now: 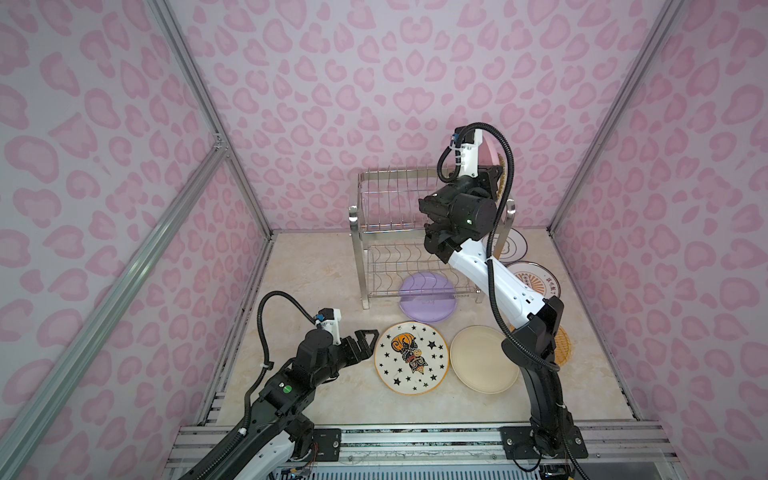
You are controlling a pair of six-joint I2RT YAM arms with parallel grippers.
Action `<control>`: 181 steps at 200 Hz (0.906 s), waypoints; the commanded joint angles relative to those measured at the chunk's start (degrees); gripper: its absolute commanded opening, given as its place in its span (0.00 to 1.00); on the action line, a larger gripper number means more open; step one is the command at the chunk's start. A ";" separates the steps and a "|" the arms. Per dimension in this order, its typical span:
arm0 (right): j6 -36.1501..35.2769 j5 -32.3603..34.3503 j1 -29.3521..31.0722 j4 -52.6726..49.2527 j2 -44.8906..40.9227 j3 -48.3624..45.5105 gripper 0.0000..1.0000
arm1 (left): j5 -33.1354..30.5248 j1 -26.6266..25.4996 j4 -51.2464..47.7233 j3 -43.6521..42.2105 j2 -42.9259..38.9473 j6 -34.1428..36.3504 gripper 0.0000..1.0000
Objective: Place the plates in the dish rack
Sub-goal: 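Lower the pink plate upright into the top rack slots with the right gripper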
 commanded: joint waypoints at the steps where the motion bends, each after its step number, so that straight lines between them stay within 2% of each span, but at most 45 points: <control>1: -0.81 14.59 0.54 2.11 0.02 0.50 0.00 | -0.30 -0.01 2.16 -0.34 -0.55 0.90 0.97; 46: -1.22 14.59 1.22 2.75 0.73 -0.14 0.00 | -0.35 0.05 2.03 -0.69 -0.76 1.94 0.97; 132: -8.62 14.63 -1.32 12.51 -0.29 -3.71 0.00 | -1.21 0.08 0.94 -1.54 -2.40 2.72 0.97; 181: -8.64 14.59 -2.86 12.88 -0.59 -3.59 0.00 | -0.96 0.11 1.37 -1.13 -1.22 2.69 0.97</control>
